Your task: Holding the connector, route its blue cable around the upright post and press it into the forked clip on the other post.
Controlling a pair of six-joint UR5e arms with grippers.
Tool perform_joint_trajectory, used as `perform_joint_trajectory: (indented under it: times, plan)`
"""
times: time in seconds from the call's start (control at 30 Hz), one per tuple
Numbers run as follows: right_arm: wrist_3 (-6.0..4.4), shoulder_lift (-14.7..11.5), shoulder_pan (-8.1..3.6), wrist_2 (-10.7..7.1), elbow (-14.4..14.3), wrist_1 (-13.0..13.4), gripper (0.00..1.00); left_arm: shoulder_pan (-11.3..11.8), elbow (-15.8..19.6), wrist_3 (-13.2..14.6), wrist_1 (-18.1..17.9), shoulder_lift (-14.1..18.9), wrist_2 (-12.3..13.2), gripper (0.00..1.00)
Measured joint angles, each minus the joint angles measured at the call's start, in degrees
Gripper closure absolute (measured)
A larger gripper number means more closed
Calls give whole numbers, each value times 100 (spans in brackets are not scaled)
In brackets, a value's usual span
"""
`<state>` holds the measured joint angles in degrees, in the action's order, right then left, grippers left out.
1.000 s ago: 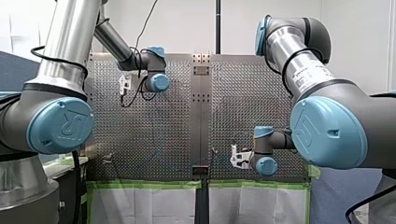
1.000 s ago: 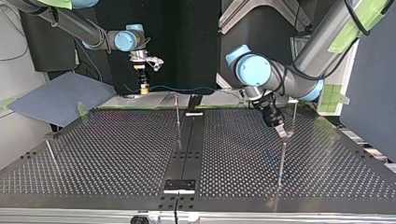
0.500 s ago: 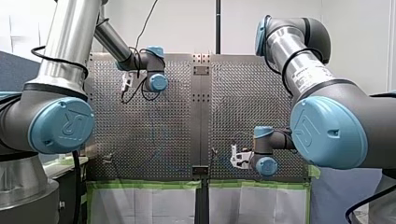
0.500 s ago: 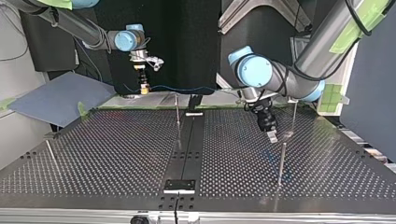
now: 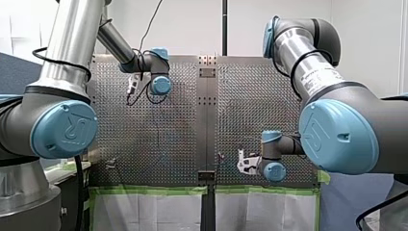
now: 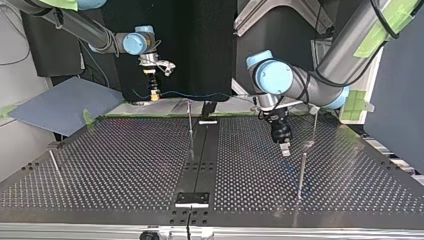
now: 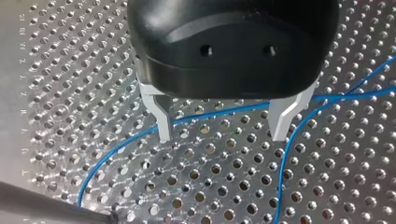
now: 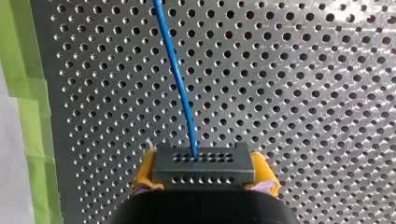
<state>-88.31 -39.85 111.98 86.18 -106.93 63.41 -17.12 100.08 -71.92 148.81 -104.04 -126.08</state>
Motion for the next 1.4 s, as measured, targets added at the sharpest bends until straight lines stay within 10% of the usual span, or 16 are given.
perform_joint_trajectory:
  times: [1.4]
  plan:
    - [4,36,-13,-4,1,65,93,-69,18,1231,-106,2,112,0]
